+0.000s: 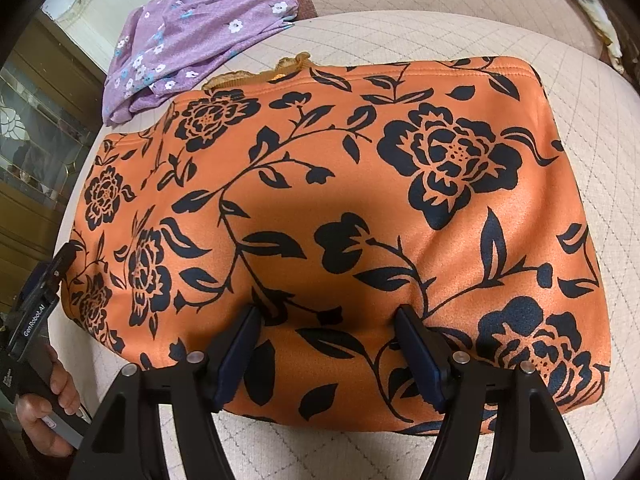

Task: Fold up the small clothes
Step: 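Press the doubled blouse flat with both tools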

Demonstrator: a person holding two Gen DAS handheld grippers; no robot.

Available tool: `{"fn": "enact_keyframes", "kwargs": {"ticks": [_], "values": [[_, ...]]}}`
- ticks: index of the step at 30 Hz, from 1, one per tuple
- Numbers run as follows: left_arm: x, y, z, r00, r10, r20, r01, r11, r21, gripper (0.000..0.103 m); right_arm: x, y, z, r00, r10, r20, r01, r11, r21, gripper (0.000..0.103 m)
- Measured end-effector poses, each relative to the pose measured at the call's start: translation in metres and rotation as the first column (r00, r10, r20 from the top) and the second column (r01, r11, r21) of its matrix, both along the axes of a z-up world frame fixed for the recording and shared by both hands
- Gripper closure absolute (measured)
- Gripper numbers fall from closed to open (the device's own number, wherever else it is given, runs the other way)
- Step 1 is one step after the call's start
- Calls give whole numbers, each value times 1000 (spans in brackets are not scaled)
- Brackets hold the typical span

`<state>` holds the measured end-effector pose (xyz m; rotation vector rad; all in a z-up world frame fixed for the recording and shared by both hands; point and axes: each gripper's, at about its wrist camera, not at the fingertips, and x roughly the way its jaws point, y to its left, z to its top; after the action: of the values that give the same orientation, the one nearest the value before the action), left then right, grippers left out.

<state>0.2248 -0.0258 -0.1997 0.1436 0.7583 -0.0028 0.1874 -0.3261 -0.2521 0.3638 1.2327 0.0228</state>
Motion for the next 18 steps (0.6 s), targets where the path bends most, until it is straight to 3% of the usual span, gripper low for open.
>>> {"fn": "enact_keyframes", "kwargs": {"ticks": [18], "values": [[-3,-15,-1,999,-40,-8,40,999,7,0,0,0,0,1000,-1,3,1,1000,0,29]]}}
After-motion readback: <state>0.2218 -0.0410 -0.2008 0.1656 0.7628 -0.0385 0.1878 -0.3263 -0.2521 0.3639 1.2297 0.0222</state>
